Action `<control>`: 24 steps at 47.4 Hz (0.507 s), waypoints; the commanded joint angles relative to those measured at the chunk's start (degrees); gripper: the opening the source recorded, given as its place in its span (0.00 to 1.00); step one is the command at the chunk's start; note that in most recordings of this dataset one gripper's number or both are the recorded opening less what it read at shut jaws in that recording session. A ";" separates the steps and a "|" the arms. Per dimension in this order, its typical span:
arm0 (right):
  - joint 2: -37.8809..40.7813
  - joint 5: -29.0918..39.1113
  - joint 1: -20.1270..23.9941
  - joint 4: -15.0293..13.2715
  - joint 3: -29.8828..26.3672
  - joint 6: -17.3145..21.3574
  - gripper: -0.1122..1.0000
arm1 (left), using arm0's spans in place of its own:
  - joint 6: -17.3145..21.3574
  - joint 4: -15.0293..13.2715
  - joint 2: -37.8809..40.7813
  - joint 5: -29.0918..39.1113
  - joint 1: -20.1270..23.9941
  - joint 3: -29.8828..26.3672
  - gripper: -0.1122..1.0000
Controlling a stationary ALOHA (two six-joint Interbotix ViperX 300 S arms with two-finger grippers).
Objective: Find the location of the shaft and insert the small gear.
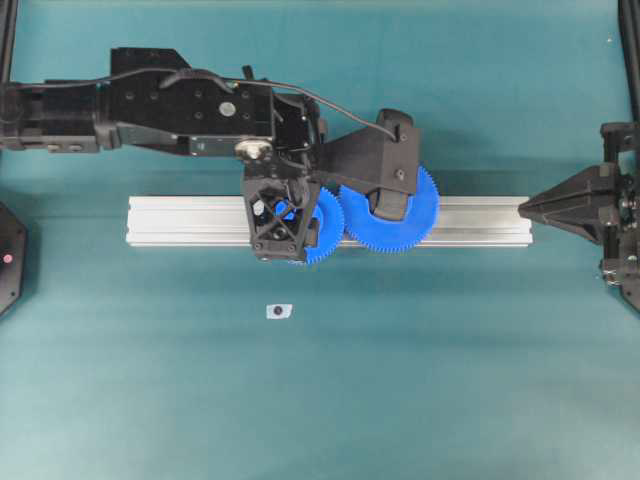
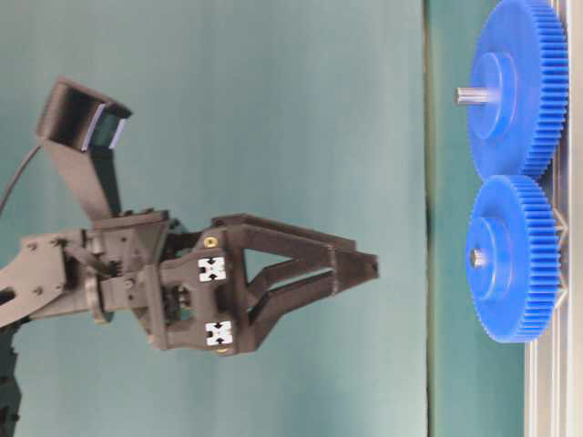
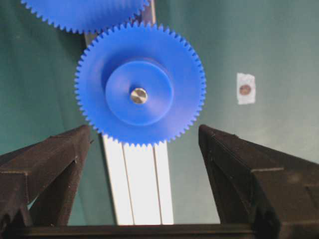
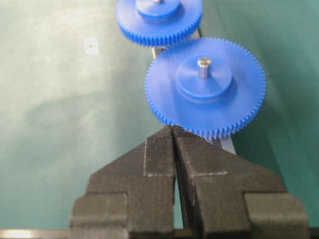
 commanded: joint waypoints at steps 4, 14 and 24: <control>0.35 -0.44 -0.18 0.09 -0.62 0.62 0.13 | 0.00 0.09 -2.37 -0.18 -0.09 -1.58 0.85; 0.35 -0.44 -0.18 0.09 -0.62 0.62 0.13 | -0.26 0.09 -2.37 -0.18 -0.18 -1.85 0.85; 0.35 -0.44 -0.18 0.00 -0.62 0.62 0.13 | 0.00 0.09 -2.37 -0.18 -0.09 -2.02 0.85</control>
